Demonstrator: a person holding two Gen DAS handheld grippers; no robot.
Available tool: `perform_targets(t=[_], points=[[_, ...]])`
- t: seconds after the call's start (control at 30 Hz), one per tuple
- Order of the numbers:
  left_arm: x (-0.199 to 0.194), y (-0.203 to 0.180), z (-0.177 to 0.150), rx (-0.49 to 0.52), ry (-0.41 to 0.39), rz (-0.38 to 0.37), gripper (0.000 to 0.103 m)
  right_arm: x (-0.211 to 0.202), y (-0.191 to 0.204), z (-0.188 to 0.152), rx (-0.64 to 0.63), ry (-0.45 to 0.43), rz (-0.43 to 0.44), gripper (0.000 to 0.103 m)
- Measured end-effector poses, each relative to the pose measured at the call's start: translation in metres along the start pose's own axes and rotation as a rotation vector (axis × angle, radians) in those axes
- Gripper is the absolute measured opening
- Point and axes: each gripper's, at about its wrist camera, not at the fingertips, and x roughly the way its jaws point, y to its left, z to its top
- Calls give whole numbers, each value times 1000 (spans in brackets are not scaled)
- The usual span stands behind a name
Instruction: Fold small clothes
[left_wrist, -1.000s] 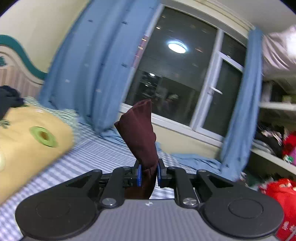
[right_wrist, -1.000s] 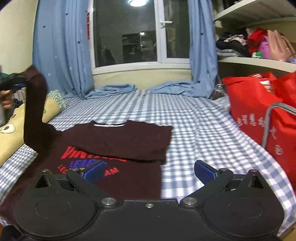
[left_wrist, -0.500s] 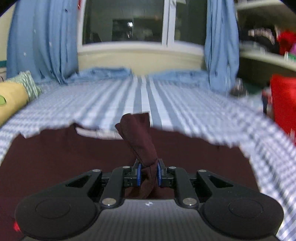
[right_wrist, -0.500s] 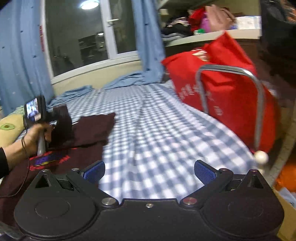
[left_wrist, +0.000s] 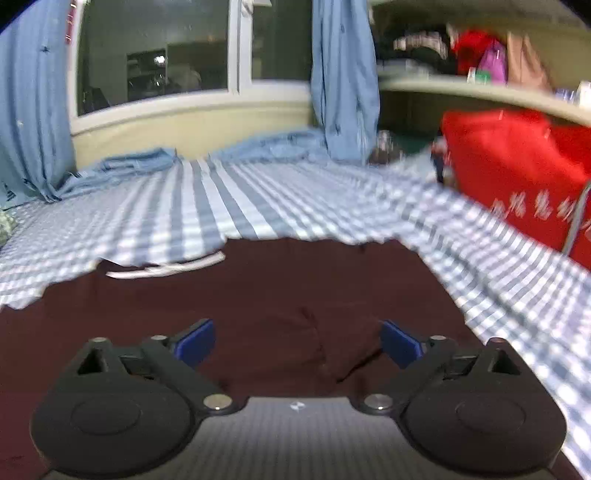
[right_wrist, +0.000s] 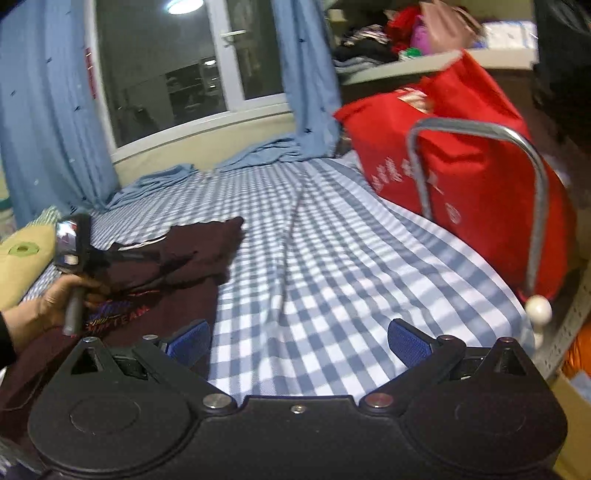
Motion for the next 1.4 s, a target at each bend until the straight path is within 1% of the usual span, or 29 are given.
perform_targets(t=[0.07,0.17,0.23,0.3,0.33,0.4,0.43,0.47,0.5,0.53,0.67,0.73,0.8,0.87,0.93,0.97,1.0,1.03,1.1,1.17,1.2,1.23,1.27,1.3,1.37,1.4], points=[[-41,6,-4,52,-35,37,101,6,13,4,-43,1,7,102],[-92,16,-15,119,-60,137,102,19,32,11,-98,-7,42,102],[-122,25,-23,126,-49,180,102,36,49,21,-125,-31,104,102],[-151,35,-35,107,-27,195,102,59,68,32,-142,-41,169,98],[-165,40,-41,94,-13,211,102,76,79,39,-147,-39,197,95],[-189,53,-56,63,-8,240,102,107,101,51,-158,-21,231,85],[-203,59,-65,39,-4,258,102,127,115,59,-178,-5,261,67],[-215,67,-73,18,-1,275,102,144,128,65,-196,8,287,48],[-229,74,-81,-11,-2,300,102,160,141,72,-211,20,305,41],[-240,80,-89,-40,-2,328,102,182,156,79,-229,37,319,38],[-278,102,-116,-125,20,434,102,251,207,92,-304,70,313,39],[-295,108,-125,-142,22,481,102,288,223,94,-307,121,309,39],[-310,112,-133,-145,16,514,102,317,233,94,-283,170,294,39],[-318,113,-139,-143,21,535,102,338,241,91,-289,199,273,31],[-325,114,-145,-155,39,546,102,352,248,81,-327,246,218,28],[-328,114,-147,-160,44,539,102,361,249,74,-347,292,174,30],[-331,113,-150,-163,48,531,102,366,248,68,-348,320,157,29],[-331,112,-152,-157,51,526,102,365,244,64,-338,307,171,29],[-329,109,-155,-134,56,518,102,360,239,63,-341,292,188,32],[-323,105,-156,-112,59,510,102,345,233,68,-329,267,199,33],[-323,103,-158,-104,58,506,102,332,232,70,-327,240,220,33],[-324,100,-160,-97,52,497,102,309,228,73,-333,200,258,34],[-328,98,-162,-89,43,481,102,287,224,73,-352,170,284,36],[-330,95,-164,-78,39,467,102,265,222,72,-377,148,299,41],[-335,86,-169,-23,34,436,102,212,214,66,-447,101,322,69],[-337,79,-172,24,35,417,102,185,211,61,-479,73,333,74]])
